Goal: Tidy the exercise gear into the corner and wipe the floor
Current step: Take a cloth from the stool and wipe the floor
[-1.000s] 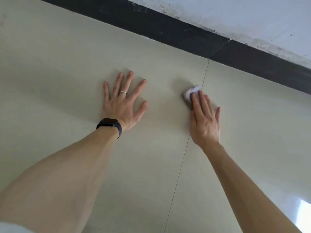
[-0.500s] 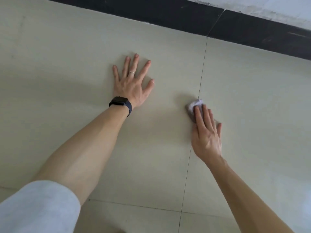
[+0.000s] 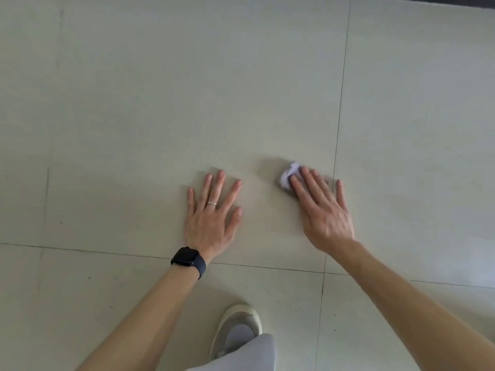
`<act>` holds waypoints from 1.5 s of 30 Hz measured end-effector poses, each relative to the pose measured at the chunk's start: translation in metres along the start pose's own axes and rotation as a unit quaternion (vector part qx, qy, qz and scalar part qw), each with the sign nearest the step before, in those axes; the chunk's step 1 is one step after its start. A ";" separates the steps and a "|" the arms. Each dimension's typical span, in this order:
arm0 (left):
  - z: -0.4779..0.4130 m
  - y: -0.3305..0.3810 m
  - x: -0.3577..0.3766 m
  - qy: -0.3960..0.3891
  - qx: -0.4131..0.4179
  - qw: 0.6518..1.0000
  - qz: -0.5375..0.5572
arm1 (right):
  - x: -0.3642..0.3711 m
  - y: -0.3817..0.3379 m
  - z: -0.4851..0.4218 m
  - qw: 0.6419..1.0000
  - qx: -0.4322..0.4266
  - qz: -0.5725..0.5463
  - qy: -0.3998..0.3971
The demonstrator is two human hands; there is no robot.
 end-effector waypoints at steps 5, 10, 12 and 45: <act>-0.001 0.000 -0.001 0.008 0.012 1.000 0.008 | 0.021 -0.067 0.009 0.998 0.041 -0.042 0.025; 0.000 -0.020 -0.017 -0.006 0.019 0.999 0.032 | 0.031 -0.072 0.015 0.968 -0.237 0.067 -0.037; -0.008 -0.041 -0.025 -0.012 -0.031 0.999 0.038 | 0.018 -0.057 -0.016 0.960 -0.257 0.101 -0.040; -0.200 -0.149 -0.090 0.053 -0.125 0.990 0.026 | -0.082 -0.014 -0.327 0.956 0.271 -0.084 0.070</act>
Point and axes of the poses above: each hand's wrist, its own z-axis away from the middle knuckle, its own x-axis out of the palm, y = z × x, the point moved 3 cm from there along -z, towards the middle knuckle, and after that the axes turned 2 degrees about -y, right-handed, at the moved point
